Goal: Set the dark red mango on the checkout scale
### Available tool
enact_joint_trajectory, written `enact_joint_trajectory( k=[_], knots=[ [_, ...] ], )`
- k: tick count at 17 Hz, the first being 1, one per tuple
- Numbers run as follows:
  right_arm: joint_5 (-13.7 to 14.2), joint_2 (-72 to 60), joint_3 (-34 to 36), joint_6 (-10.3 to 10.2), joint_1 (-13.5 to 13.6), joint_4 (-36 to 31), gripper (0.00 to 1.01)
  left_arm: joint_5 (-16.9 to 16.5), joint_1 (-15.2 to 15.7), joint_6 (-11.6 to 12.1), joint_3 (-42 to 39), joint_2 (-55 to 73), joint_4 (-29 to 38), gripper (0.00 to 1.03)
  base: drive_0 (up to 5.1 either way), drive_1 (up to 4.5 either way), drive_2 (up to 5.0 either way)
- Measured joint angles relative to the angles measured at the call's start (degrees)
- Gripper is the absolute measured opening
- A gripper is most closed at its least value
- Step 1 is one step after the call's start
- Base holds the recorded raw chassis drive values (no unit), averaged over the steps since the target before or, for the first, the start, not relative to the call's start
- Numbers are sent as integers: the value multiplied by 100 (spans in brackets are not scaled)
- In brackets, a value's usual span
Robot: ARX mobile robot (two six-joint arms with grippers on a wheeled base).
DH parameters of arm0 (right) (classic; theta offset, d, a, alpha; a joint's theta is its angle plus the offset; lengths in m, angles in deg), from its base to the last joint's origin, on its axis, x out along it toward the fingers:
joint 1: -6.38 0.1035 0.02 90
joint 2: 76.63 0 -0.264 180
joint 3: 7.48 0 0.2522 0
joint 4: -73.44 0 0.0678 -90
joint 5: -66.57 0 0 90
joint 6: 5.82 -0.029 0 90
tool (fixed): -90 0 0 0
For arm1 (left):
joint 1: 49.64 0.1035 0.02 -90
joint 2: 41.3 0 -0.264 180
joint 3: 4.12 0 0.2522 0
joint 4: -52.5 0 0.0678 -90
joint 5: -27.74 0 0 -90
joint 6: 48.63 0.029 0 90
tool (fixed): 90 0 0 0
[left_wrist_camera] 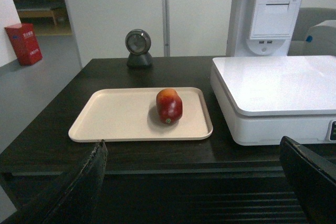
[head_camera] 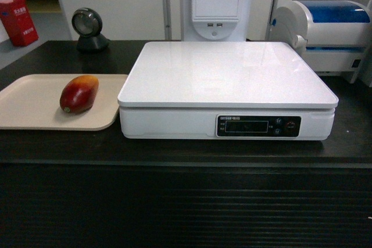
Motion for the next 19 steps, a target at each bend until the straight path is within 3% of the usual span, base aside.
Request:
enact_joint_trajectory(
  k=[14,15,16,17,19],
  knots=[
    [0,0,0,0,0,2,98,0,0,0,0,0,0,98,0,0,0],
    [0,0,0,0,0,2,98,7,-39,-96,103,120,-378,98,0,0,0],
    [0,0,0,0,0,2,98,199,-302,-258,341,1038,37,98,0,0,0],
    [0,0,0,0,0,2,98,118,-409,-267,647,1836,815,98,0,0,0],
    [0,0,0,-2,0,2,98,-157,-319,-280,1005,2889,1864,98,0,0,0]
  ],
)
